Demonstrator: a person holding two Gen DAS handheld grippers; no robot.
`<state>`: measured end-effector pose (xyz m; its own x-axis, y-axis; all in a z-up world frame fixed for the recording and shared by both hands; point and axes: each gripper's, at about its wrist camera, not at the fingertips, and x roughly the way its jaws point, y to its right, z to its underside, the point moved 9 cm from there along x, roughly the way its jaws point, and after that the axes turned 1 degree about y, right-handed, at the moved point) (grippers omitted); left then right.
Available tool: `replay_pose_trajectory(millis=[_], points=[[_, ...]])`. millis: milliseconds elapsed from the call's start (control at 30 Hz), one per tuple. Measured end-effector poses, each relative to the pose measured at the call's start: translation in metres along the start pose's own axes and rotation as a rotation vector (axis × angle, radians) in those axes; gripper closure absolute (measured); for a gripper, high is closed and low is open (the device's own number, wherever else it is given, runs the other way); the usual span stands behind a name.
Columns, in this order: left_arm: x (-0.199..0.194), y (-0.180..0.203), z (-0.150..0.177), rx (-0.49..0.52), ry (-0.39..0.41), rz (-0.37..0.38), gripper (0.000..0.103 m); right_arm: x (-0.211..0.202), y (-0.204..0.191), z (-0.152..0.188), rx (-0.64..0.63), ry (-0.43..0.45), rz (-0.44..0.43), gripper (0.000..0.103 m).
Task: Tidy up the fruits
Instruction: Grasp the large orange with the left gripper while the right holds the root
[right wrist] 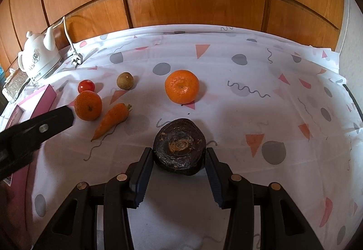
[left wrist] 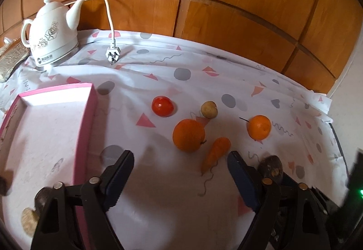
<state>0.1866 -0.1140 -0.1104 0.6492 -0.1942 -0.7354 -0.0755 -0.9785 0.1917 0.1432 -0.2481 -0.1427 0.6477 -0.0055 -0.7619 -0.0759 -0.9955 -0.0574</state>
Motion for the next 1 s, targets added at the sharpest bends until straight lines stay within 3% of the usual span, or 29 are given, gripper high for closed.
replay_pose_trajectory(millis=[433, 467, 533, 567, 1000], points=[[0.04, 0.0, -0.011, -0.037, -0.02, -0.022, 0.03, 0.002, 0.0, 0.002, 0.004, -0.006, -0.02, 0.056], [0.042, 0.0, -0.011, -0.036, -0.024, -0.02, 0.033, 0.002, 0.0, 0.002, 0.004, -0.006, -0.019, 0.056], [0.047, 0.003, -0.008, -0.019, -0.038, -0.017, 0.062, 0.002, 0.0, 0.002, 0.004, -0.006, -0.02, 0.056], [0.047, 0.005, -0.007, -0.006, -0.036, -0.01, 0.064, 0.002, -0.001, 0.002, 0.005, -0.006, -0.02, 0.056], [0.004, -0.008, 0.025, 0.038, -0.028, 0.072, 0.065, 0.004, -0.002, 0.003, 0.0, -0.002, -0.02, 0.056]])
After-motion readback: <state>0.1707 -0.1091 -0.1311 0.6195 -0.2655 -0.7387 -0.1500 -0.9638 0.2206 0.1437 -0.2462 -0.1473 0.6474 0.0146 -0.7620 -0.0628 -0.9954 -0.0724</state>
